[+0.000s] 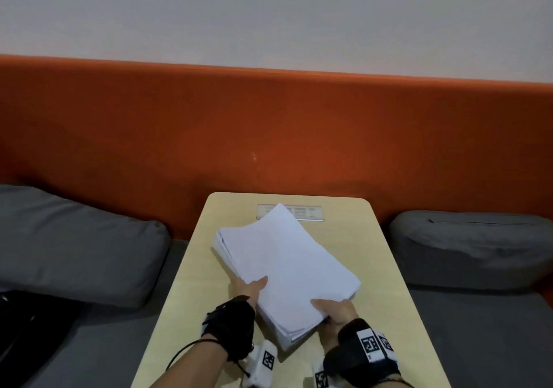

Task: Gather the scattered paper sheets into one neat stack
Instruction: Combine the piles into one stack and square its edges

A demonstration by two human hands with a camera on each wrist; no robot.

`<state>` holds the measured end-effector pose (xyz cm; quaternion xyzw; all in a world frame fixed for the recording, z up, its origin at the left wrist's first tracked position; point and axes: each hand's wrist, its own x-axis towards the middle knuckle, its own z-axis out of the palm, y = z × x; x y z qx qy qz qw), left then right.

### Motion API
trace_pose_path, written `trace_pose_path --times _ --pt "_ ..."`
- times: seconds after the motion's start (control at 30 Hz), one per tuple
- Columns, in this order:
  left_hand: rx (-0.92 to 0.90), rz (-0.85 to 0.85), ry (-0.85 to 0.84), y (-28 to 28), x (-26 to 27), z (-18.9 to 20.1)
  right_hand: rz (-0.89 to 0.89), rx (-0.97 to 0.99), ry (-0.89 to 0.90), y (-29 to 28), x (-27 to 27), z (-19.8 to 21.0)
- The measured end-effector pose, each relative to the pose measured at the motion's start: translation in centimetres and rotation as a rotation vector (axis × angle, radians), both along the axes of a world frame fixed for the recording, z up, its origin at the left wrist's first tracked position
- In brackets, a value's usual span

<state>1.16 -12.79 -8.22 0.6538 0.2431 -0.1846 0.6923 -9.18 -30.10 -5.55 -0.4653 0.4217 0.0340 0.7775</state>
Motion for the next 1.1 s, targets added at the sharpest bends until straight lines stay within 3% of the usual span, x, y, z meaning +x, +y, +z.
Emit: trace_pose_path --times 0.1,0.27,0.33,0.47,0.73,0.97,1.1 --pt "-0.062 -0.106 -0.069 2.1 -0.3 1.9 0.009 -0.086 0.019 -2.8 0.4 0.6" --pt "-0.217 -0.289 -0.188 4.4 -1.3 4.5 0.383 -0.191 -0.098 -4.5 0.6 3.1" --pt "-0.237 -0.375 -0.240 4.3 -1.6 5.6 0.444 -0.277 -0.159 -3.7 1.2 2.8" --pt "-0.185 -0.467 -0.379 3.5 -0.8 8.1 0.314 -0.475 -0.294 -3.4 2.0 3.5" --pt "-0.076 -0.488 -0.668 1.0 1.1 13.0 0.139 -0.511 -0.681 -4.3 2.3 10.9" --pt "-0.162 -0.399 -0.779 0.4 0.9 15.3 0.189 -0.491 -0.687 -4.1 1.5 11.3" --pt "-0.199 -0.341 -0.851 0.3 1.0 16.5 0.123 -0.468 -0.664 -5.1 1.0 11.3"
